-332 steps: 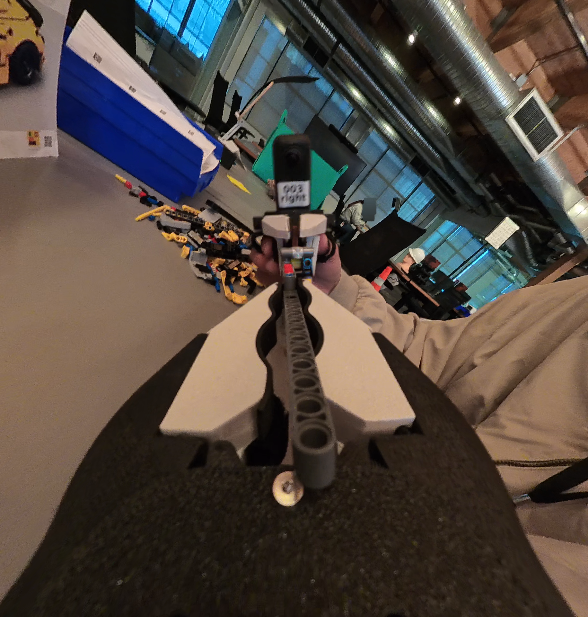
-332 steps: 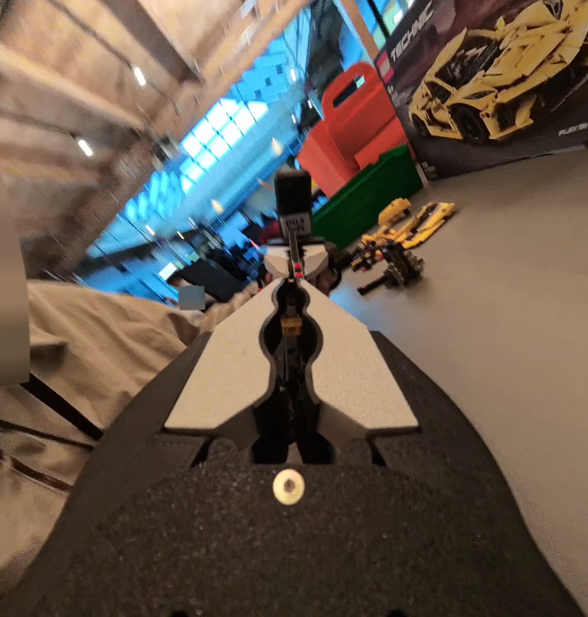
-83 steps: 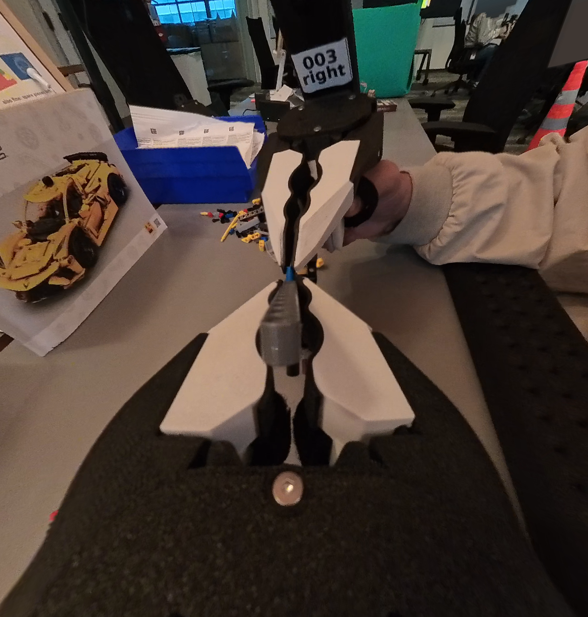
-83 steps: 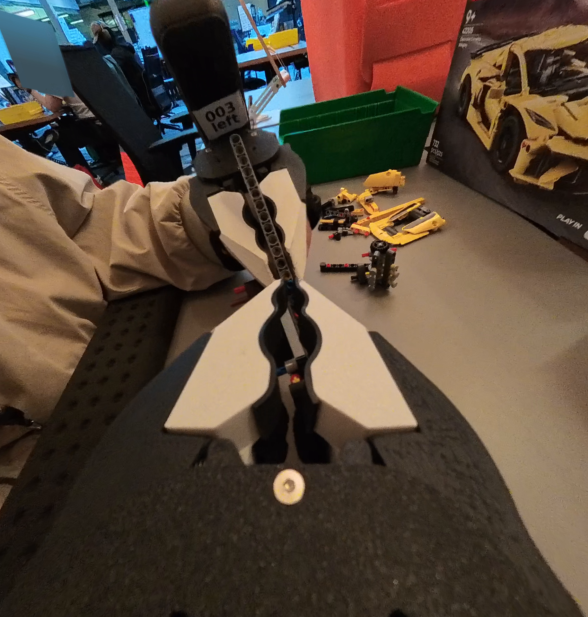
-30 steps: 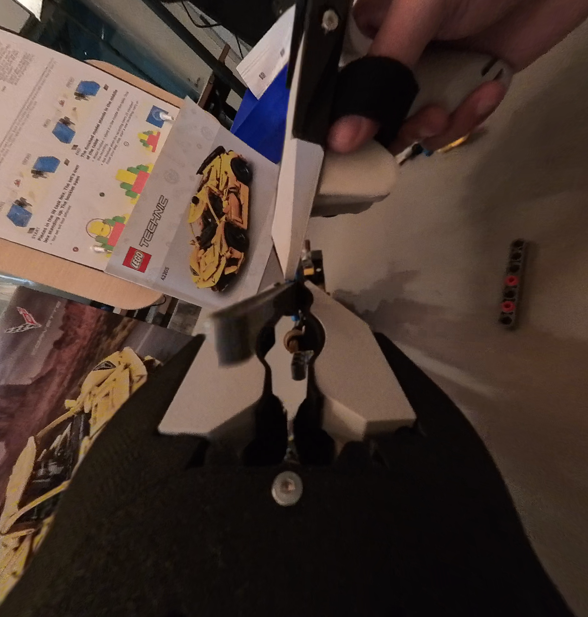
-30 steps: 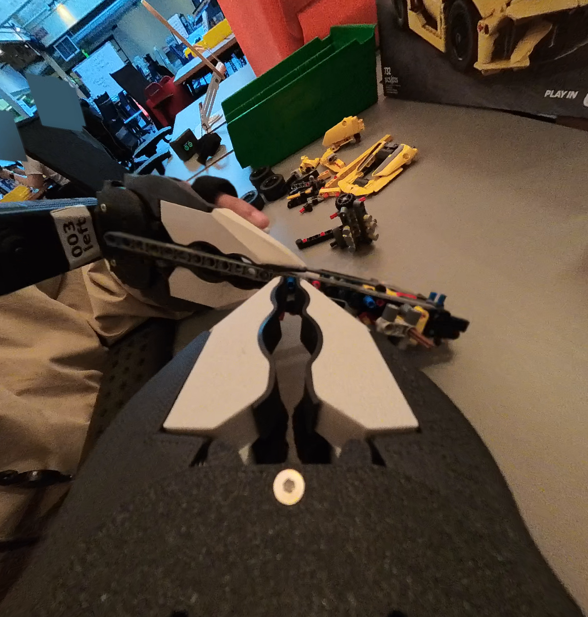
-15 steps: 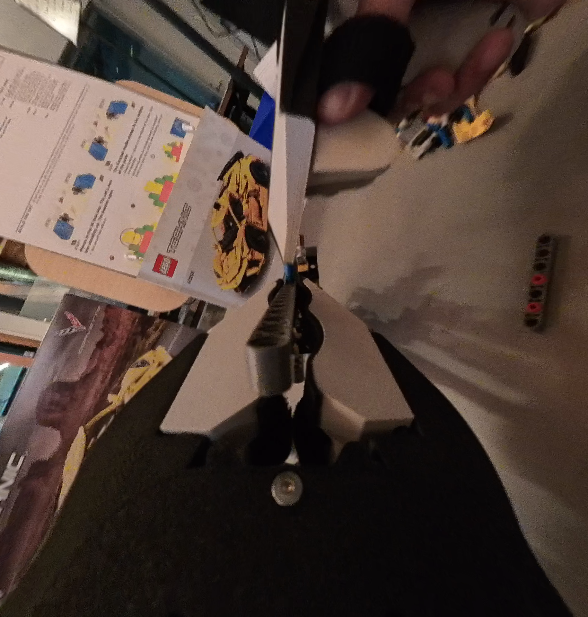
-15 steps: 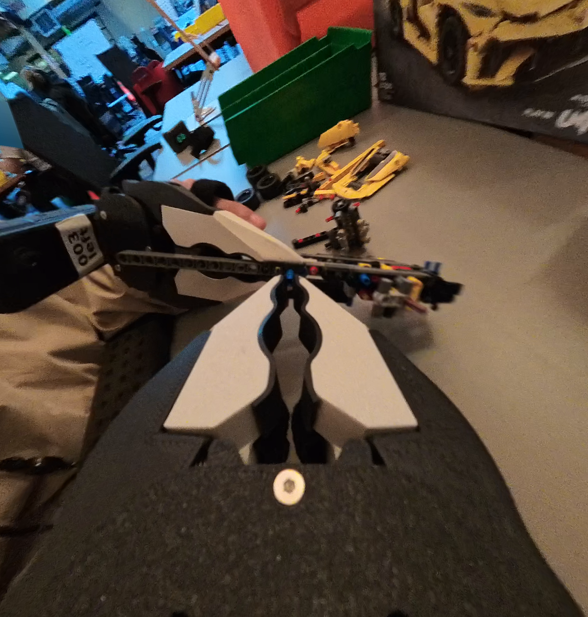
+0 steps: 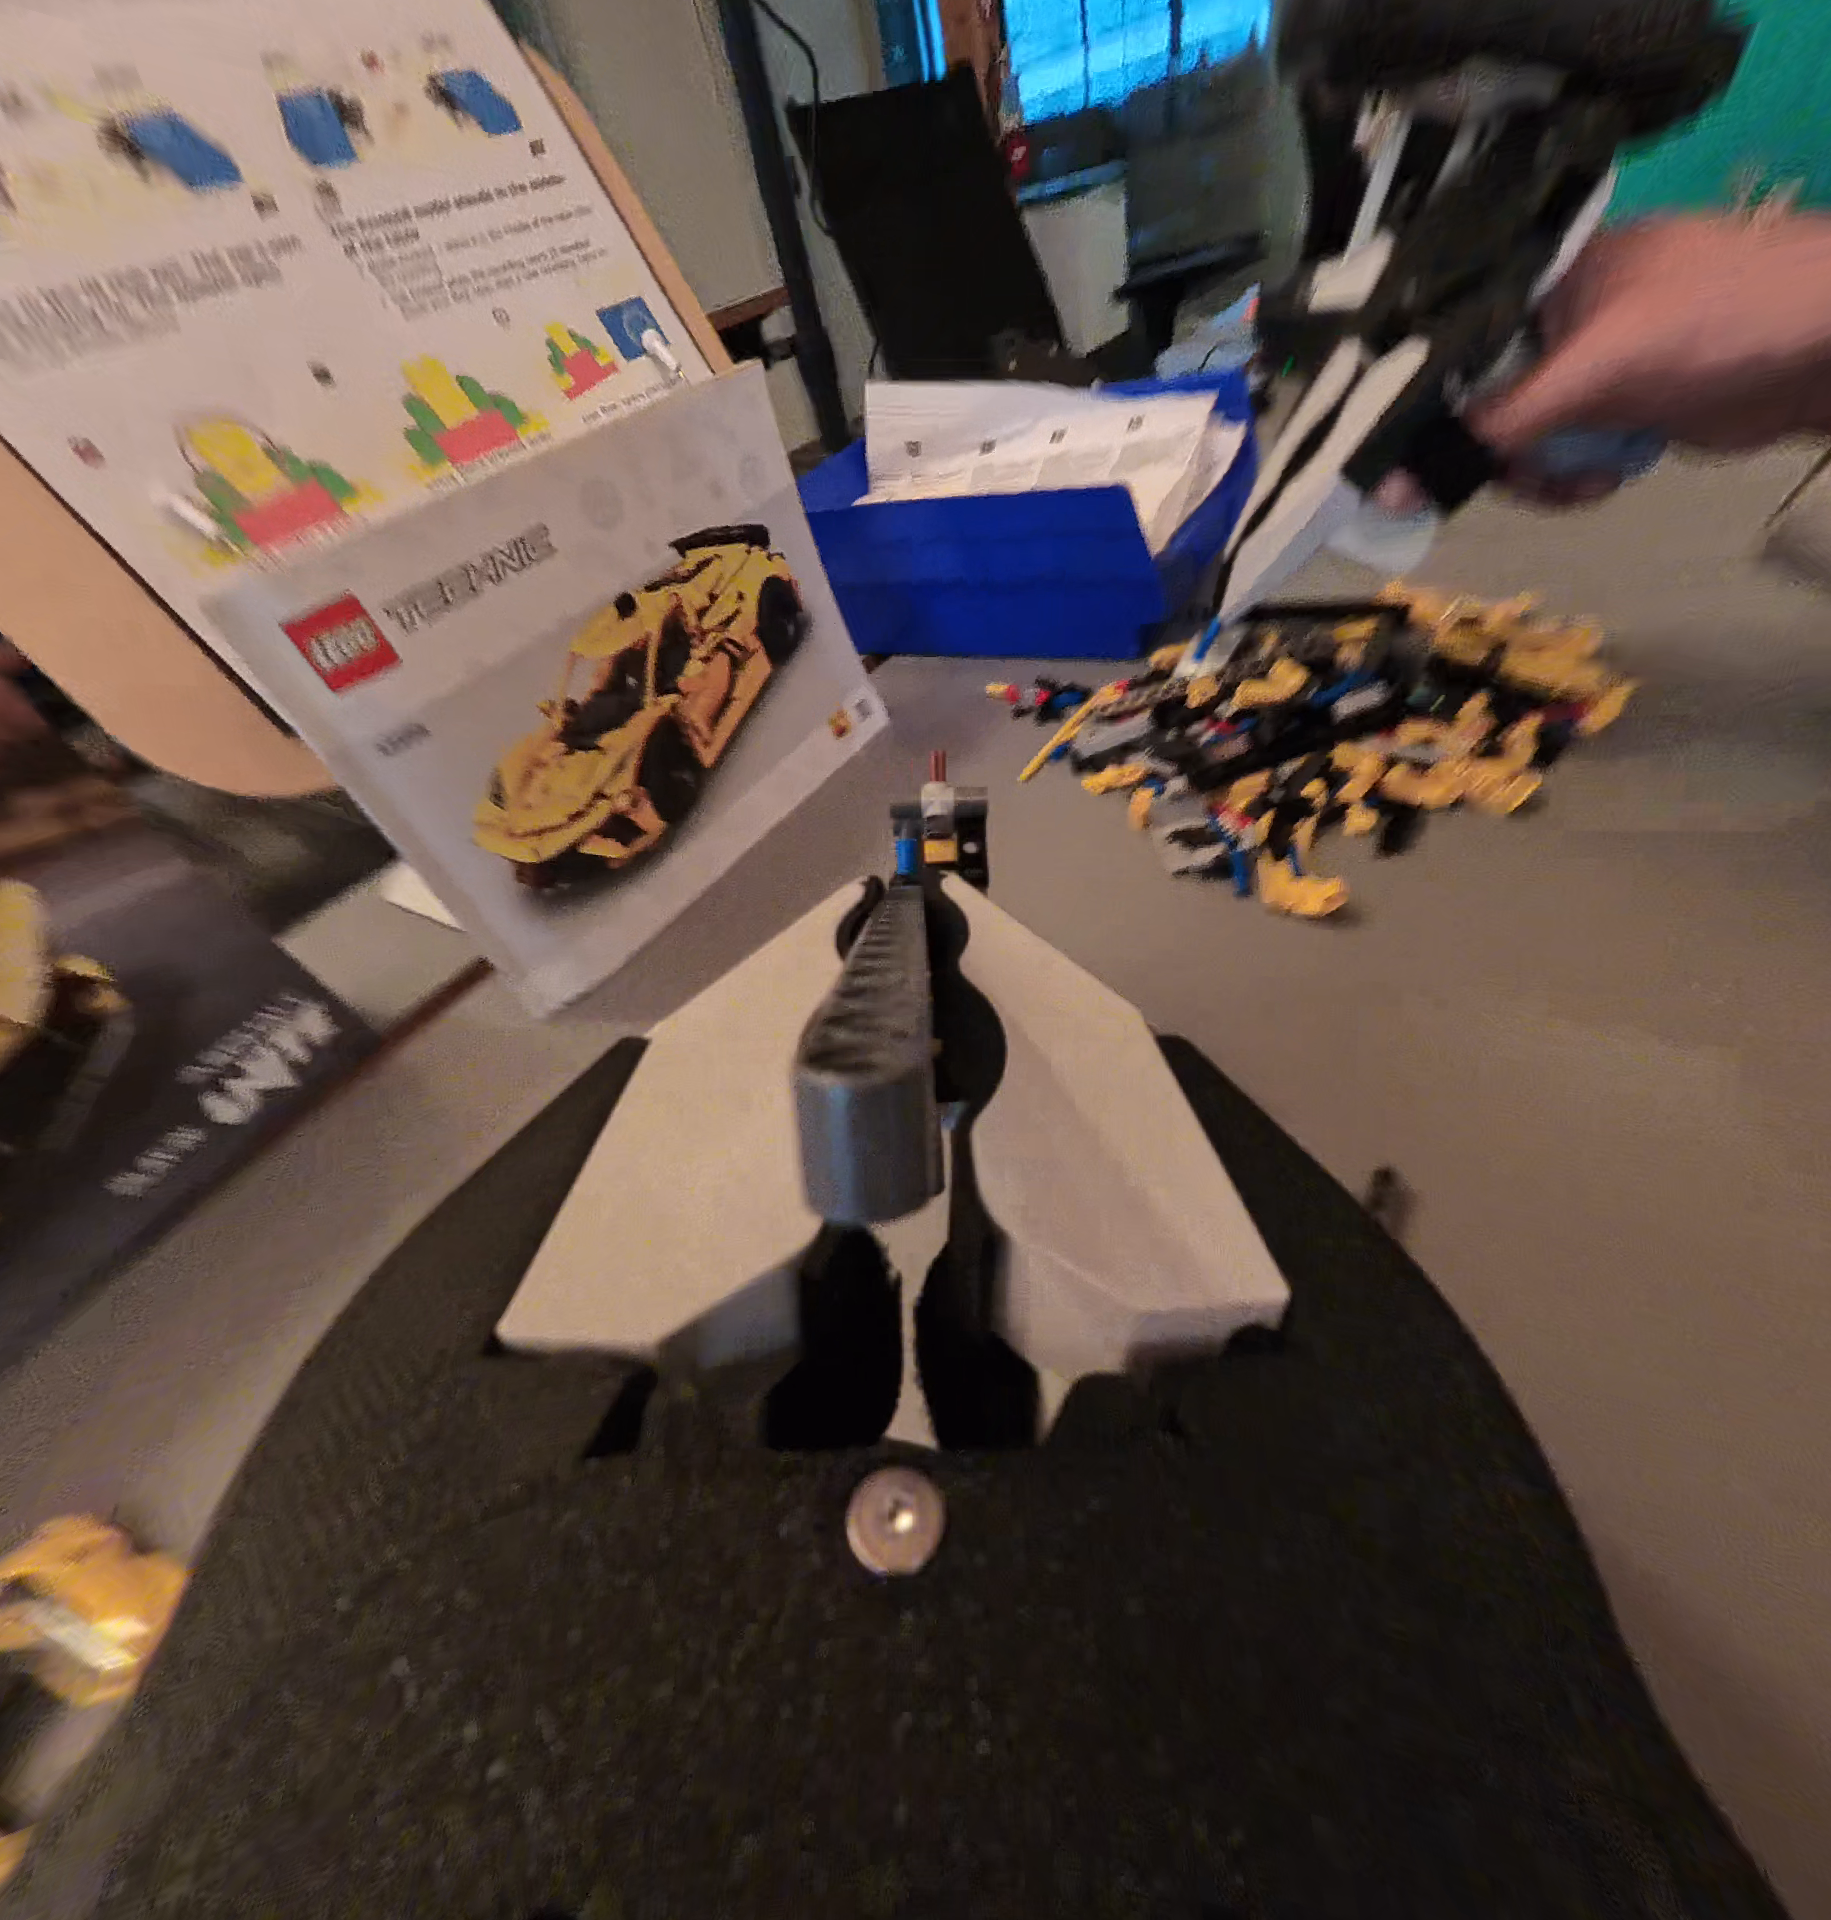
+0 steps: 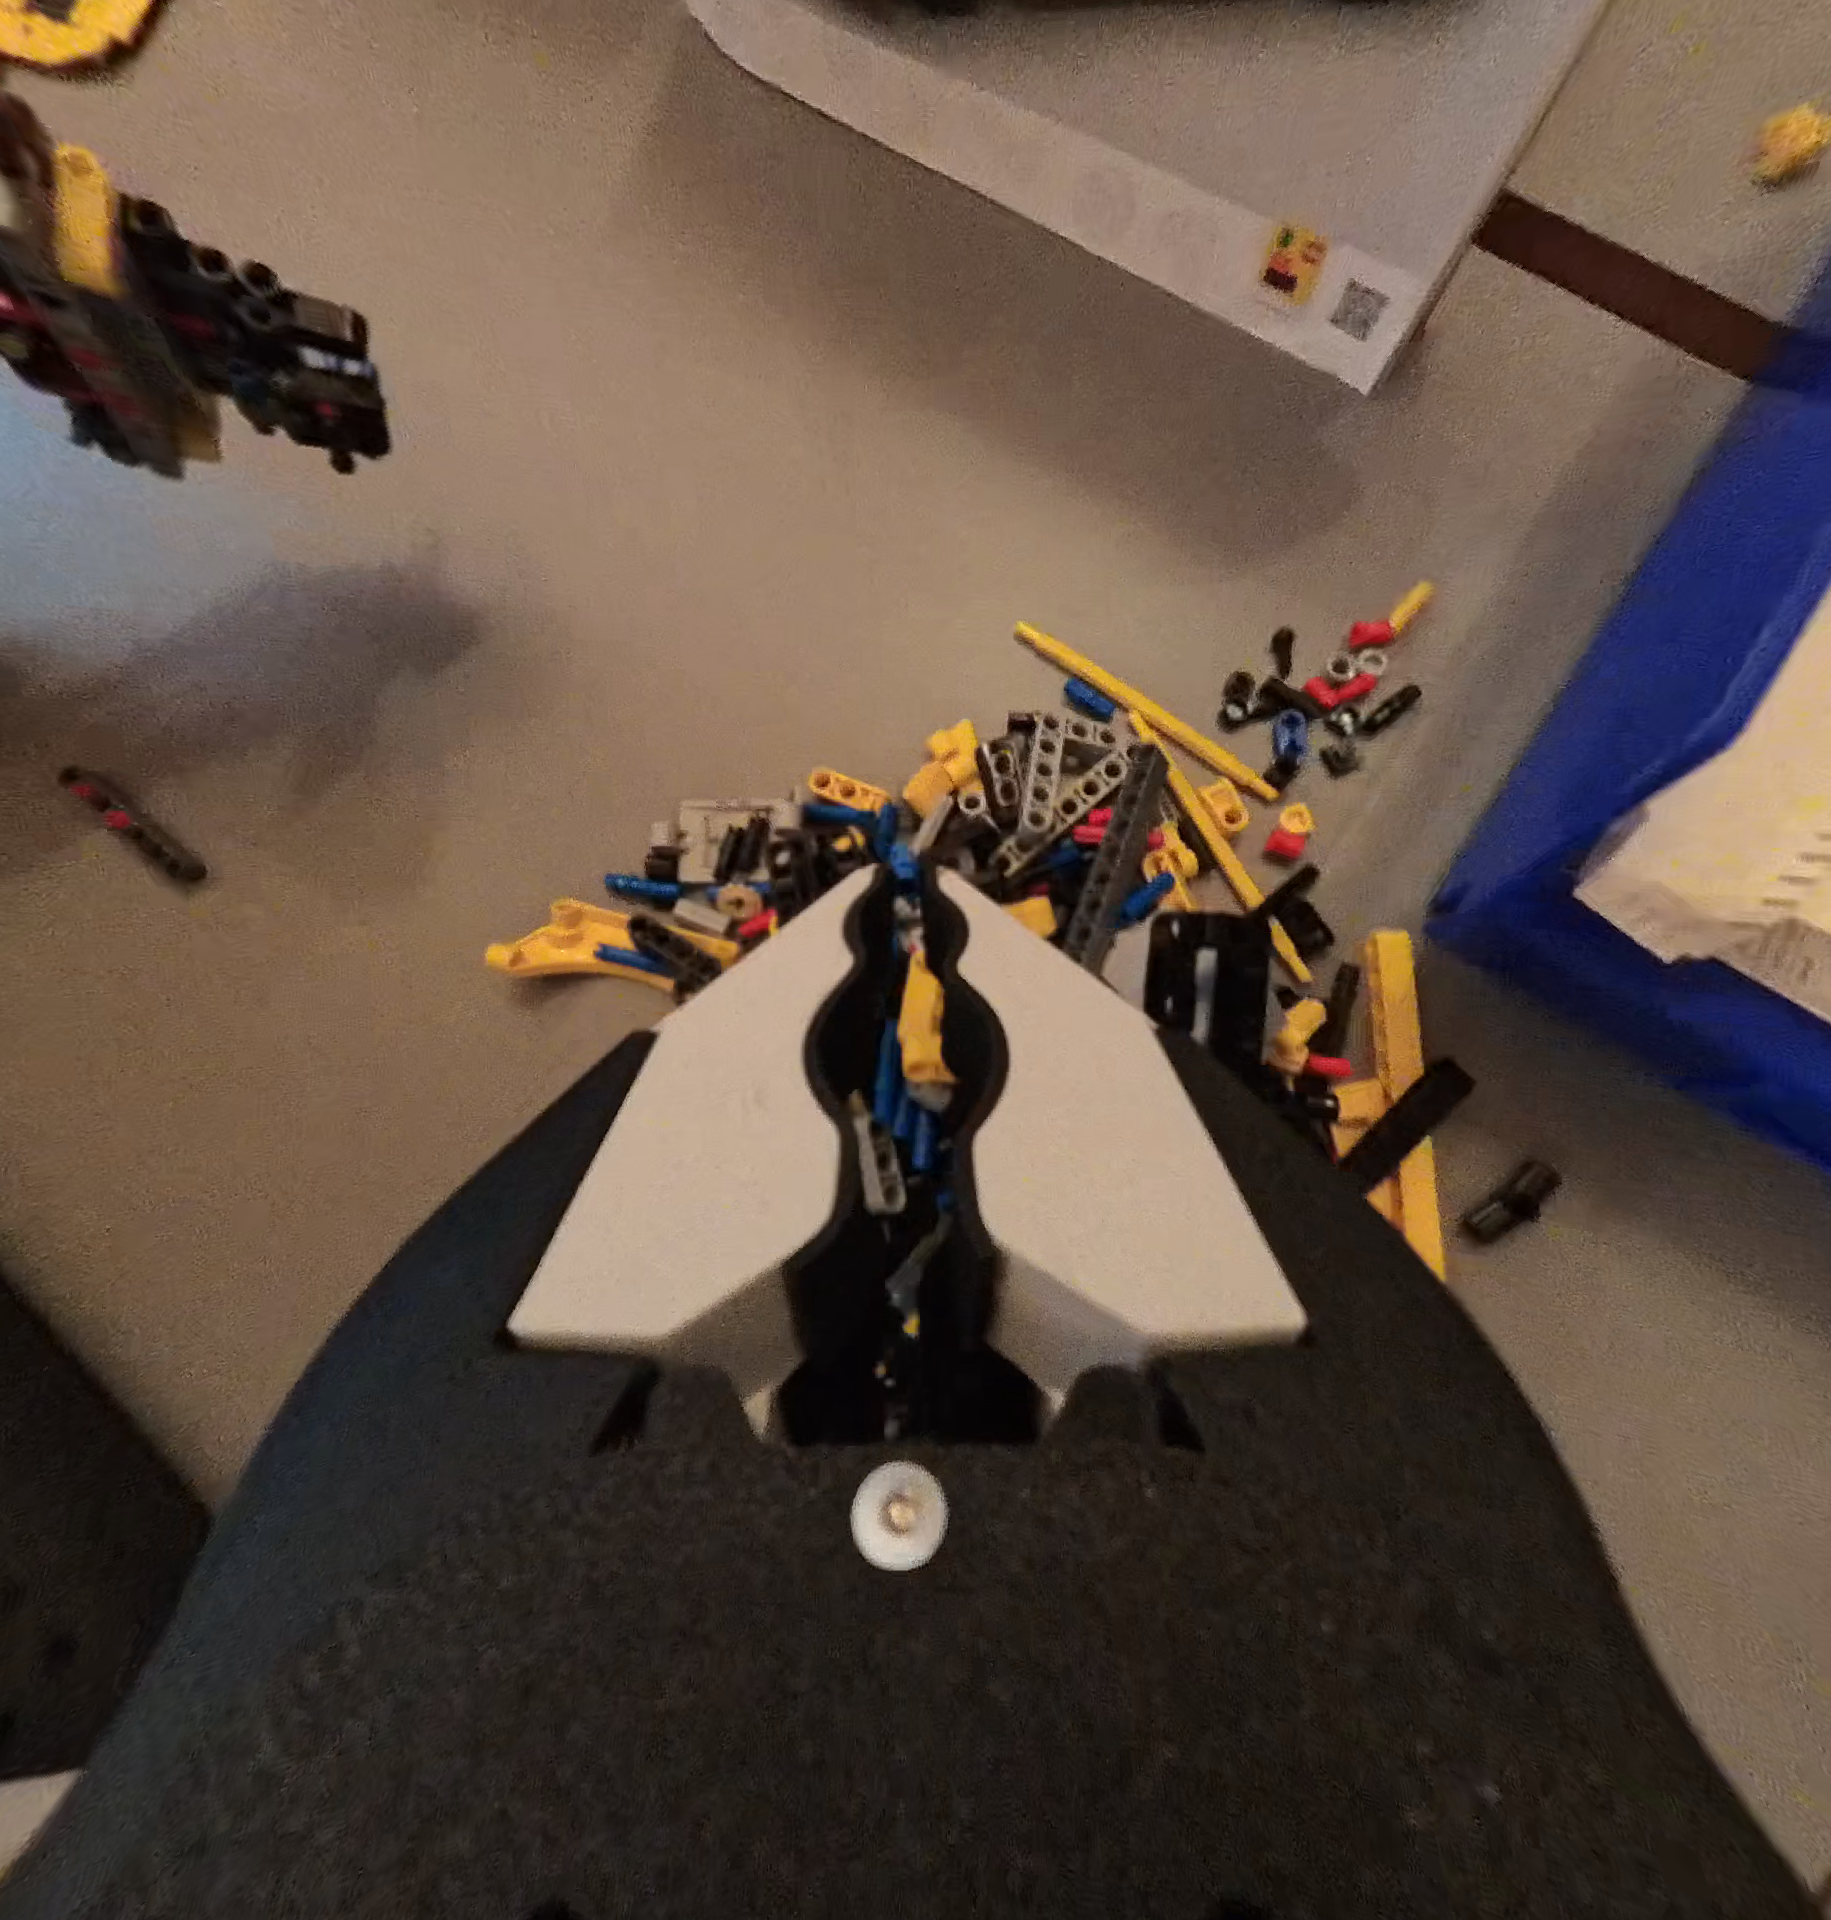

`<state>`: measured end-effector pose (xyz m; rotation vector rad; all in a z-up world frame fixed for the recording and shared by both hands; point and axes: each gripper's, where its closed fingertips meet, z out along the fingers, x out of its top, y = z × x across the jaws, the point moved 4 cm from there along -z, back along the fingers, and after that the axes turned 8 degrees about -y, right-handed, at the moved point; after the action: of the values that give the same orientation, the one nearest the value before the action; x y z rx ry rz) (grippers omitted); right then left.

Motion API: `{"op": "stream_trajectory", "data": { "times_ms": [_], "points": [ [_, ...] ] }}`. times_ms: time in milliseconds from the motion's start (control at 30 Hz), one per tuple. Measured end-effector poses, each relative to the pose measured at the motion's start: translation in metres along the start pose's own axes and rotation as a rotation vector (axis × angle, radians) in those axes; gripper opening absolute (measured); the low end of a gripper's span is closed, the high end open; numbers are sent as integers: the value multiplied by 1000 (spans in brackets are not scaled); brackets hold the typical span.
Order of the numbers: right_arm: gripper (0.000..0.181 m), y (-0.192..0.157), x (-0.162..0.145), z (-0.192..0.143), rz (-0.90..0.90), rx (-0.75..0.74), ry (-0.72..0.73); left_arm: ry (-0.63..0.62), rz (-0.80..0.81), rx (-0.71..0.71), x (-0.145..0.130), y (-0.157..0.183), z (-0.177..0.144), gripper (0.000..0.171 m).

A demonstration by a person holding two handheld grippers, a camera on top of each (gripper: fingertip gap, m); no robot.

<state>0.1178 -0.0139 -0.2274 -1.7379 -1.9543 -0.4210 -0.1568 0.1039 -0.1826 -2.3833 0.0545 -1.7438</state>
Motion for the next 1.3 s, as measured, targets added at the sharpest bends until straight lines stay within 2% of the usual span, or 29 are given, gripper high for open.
{"op": "stream_trajectory", "data": {
  "times_ms": [100, 200, 267, 333, 367, 400, 467, 600, 700, 833, 933, 967, 1067, 1167, 1300],
  "points": [
    [18, 12, -12, -5, 20, -61, -8, 11, -192, -154, -6, 0, 3, 7],
    [24, 3, 1, -8, 8, -18, 78, -1, -348, -326, -10, 6, 6, 8],
    [25, -38, 34, -11, -94, 143, 236, 17, -404, -424, -8, 11, 6, 8],
    [23, -104, 68, -14, -246, 382, 426, 21, -427, -524, -7, 19, 4, 8],
    [23, -137, 77, -13, -307, 518, 460, 15, -422, -572, -6, 25, 3, 8],
    [25, -166, 81, -9, -350, 634, 448, 8, -405, -619, -6, 31, 1, 8],
    [26, -204, 84, 4, -396, 771, 371, -26, -357, -710, -7, 46, -3, 8],
    [34, -240, 83, 27, -440, 861, 270, -92, -267, -807, -11, 70, -7, 8],
    [26, -240, 85, 31, -461, 820, 256, -120, -233, -782, -14, 73, -6, 7],
    [25, -239, 86, 30, -480, 814, 277, -149, -227, -758, -13, 73, -6, 7],
    [19, -241, 91, 22, -513, 788, 366, -178, -254, -767, -17, 72, -5, 9],
    [12, -244, 89, 23, -545, 768, 365, -182, -267, -773, -17, 72, -4, 9],
    [7, -251, 84, 32, -590, 738, 312, -192, -257, -767, -19, 74, -4, 7],
    [6, -245, 93, 24, -526, 773, 320, -140, -308, -741, -12, 67, -2, 8],
    [6, -222, 108, 4, -352, 825, 457, -14, -438, -752, 1, 46, -7, 20]
  ]
}}
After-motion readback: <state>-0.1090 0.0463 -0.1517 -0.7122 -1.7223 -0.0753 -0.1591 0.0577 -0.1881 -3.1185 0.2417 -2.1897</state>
